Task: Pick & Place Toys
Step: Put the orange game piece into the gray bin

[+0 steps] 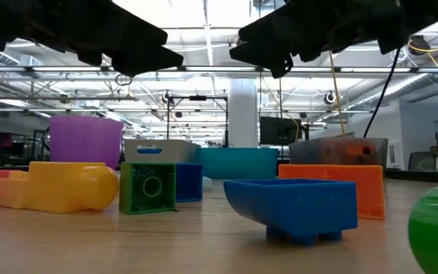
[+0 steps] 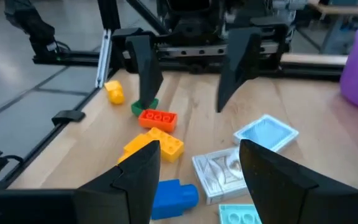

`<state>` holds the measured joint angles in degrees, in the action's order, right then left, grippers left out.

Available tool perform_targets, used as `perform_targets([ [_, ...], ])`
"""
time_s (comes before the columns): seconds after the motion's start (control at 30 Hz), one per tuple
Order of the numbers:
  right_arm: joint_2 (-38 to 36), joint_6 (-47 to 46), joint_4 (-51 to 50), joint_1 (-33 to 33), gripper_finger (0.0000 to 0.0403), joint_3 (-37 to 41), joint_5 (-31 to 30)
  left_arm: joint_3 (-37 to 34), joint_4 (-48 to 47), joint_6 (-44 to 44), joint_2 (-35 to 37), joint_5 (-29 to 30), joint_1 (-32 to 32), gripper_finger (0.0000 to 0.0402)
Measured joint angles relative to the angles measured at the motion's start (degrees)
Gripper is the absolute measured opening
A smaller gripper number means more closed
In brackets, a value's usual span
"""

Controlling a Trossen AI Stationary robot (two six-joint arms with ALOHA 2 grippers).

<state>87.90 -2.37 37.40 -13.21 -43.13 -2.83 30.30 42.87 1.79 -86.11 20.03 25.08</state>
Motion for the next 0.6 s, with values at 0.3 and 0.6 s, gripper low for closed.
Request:
perform_targets([
  [0.3, 0.00, -0.42, -12.26, 0.00, 0.0210, -3.74, -0.35, 0.00, -9.17, -3.49, 0.03, 1.45, -4.90, 0.0326],
  [0.6, 4.51, 1.21, -13.39, 0.58, 0.0210, -4.16, -3.04, 0.00, -13.68, -6.44, 0.03, -0.84, -7.75, 0.0326],
])
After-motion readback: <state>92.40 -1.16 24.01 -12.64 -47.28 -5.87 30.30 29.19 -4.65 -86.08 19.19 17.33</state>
